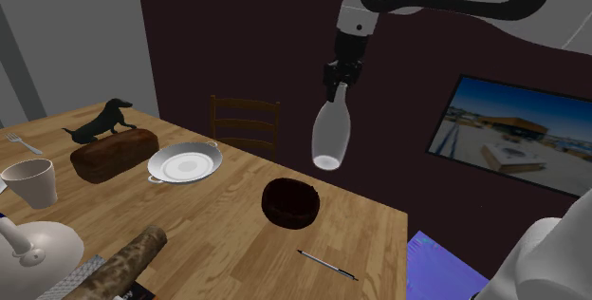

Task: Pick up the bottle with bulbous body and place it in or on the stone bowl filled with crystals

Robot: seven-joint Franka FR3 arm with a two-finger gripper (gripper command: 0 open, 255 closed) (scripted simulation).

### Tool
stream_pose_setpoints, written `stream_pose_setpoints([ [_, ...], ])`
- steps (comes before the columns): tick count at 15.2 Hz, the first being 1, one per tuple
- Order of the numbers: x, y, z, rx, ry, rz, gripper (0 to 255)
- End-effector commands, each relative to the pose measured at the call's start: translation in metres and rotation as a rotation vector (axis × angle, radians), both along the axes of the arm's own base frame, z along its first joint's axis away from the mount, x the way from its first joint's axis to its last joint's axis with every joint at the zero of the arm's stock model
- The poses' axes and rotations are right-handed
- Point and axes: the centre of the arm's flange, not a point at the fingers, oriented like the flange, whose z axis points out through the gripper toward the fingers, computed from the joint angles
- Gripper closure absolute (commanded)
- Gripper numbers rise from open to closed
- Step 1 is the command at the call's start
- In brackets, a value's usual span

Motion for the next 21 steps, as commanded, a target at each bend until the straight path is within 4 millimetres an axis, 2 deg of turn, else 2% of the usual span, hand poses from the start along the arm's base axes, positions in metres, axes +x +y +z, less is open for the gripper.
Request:
stream_pose_setpoints([
  [1,0.013,0.024,0.013,0.001,-0.001,-0.001,255],
  [6,0.043,0.075,0.039,0.001,-0.001,-0.001,255],
  [21,0.043,0.075,-0.041,0.001,-0.001,-0.001,255],
])
